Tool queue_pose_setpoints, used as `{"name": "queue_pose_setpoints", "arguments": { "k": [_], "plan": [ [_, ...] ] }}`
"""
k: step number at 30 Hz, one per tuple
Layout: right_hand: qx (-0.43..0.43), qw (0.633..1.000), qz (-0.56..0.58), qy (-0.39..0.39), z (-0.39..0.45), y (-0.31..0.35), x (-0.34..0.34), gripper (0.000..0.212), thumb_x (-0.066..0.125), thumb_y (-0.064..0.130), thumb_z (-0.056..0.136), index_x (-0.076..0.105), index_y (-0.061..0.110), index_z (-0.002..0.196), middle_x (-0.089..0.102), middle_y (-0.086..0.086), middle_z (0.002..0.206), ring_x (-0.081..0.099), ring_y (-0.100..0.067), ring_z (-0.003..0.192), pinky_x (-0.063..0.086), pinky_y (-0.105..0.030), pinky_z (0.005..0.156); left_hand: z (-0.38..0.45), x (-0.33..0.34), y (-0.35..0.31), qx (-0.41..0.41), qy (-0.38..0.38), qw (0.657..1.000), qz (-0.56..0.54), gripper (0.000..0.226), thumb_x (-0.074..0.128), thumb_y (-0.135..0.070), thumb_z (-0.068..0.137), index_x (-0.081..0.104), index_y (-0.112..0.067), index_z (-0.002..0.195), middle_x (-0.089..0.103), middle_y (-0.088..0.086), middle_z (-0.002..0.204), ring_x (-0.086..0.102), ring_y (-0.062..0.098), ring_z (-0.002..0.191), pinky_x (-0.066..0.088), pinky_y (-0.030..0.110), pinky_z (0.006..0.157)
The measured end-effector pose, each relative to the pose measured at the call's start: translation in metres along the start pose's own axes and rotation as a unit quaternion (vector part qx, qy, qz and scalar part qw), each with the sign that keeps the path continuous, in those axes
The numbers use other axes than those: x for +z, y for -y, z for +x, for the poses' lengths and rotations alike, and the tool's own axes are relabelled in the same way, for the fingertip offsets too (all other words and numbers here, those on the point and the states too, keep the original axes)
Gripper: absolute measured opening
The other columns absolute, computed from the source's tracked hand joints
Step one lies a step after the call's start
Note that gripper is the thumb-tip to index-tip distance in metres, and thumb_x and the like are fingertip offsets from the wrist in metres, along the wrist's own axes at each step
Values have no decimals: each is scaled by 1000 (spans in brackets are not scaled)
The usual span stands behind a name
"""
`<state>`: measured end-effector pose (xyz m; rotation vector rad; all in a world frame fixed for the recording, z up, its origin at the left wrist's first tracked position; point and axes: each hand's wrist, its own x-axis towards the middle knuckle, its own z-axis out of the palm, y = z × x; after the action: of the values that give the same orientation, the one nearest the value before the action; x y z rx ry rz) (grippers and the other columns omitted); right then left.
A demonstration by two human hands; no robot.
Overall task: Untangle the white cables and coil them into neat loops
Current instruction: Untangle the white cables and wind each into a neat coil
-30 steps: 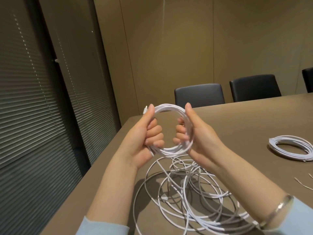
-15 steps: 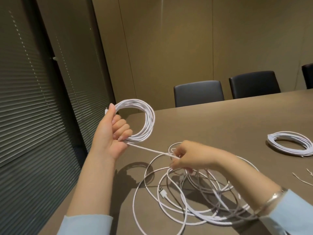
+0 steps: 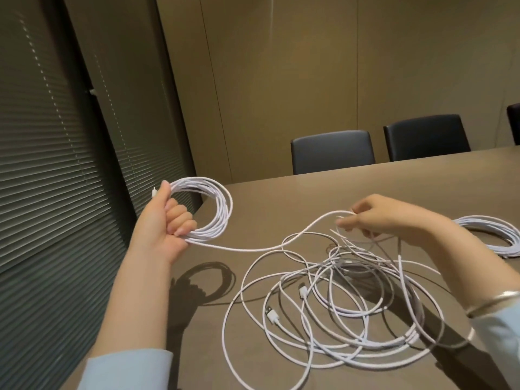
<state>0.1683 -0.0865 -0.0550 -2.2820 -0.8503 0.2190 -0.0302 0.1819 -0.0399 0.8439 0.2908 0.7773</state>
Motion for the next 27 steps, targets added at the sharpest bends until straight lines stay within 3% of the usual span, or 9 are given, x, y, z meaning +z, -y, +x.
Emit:
{"name": "queue_pose_setpoints", "arguments": {
  "k": [2, 5, 7, 11, 17, 20, 23, 25, 27],
  "plan": [
    [-11, 995, 97, 36, -3, 7, -2, 37, 60, 46, 91, 68, 10, 85, 50, -5, 69, 46, -19, 67, 41, -34, 71, -1, 5, 4, 0, 3, 1000, 27, 57, 52, -44, 97, 25, -23, 51, 16, -8, 41, 13, 6, 32, 13, 18, 30],
    [-39, 969, 239, 56, -11, 21, -5, 36, 46, 32, 101, 71, 6, 99, 46, -7, 77, 49, -22, 74, 49, -36, 79, -2, 13, 11, -2, 12, 997, 70, 57, 53, -45, 96, 23, -24, 52, 14, -8, 42, 12, 7, 32, 12, 18, 31],
    [-67, 966, 248, 23, -17, 34, -5, 32, 44, 22, 102, 72, 7, 99, 51, -8, 80, 55, -23, 76, 54, -37, 81, -4, 20, 18, -6, 18, 995, 102, 57, 54, -46, 95, 23, -24, 53, 14, -8, 42, 12, 7, 32, 13, 18, 30],
    [-122, 957, 264, -15, -31, 61, 5, 21, 53, 17, 98, 73, 9, 99, 59, -7, 80, 61, -19, 71, 59, -31, 69, -15, 39, 34, -6, 36, 984, 174, 51, 58, -44, 94, 28, -23, 58, 16, -6, 47, 14, 9, 38, 14, 20, 34],
    [-217, 925, 304, -66, -40, 82, 32, 16, 61, 11, 94, 74, 8, 102, 68, -21, 82, 61, -20, 62, 59, -40, 65, -36, 73, 58, 11, 93, 966, 239, 47, 60, -45, 93, 36, -23, 59, 22, -5, 46, 17, 10, 40, 14, 18, 39],
    [-250, 915, 301, -95, -40, 83, 48, 14, 66, 11, 90, 77, 13, 98, 70, -15, 74, 64, -18, 59, 59, -39, 59, -43, 84, 63, 22, 127, 962, 242, 50, 61, -56, 86, 38, -22, 57, 23, -5, 46, 19, 10, 38, 16, 17, 38],
    [-268, 910, 282, -146, -40, 85, 60, 9, 73, 12, 82, 78, 16, 88, 73, -3, 70, 69, -19, 65, 57, -34, 64, -45, 86, 66, 33, 148, 956, 252, 45, 66, -55, 80, 58, -15, 62, 38, 1, 49, 31, 11, 38, 26, 17, 38],
    [-263, 903, 284, -189, -41, 87, 64, 8, 75, 7, 76, 71, 14, 80, 71, -3, 67, 68, -17, 61, 55, -27, 57, -45, 85, 68, 40, 162, 951, 262, 40, 69, -48, 82, 66, -9, 74, 47, 4, 53, 38, 14, 41, 27, 20, 41],
    [-246, 899, 280, -229, -42, 87, 65, 25, 76, 4, 71, 54, 15, 78, 69, -3, 65, 65, -14, 58, 53, -27, 53, -45, 84, 70, 37, 170, 947, 270, 32, 68, -37, 86, 72, -5, 90, 55, 3, 56, 43, 14, 45, 27, 23, 45]
  ]
}}
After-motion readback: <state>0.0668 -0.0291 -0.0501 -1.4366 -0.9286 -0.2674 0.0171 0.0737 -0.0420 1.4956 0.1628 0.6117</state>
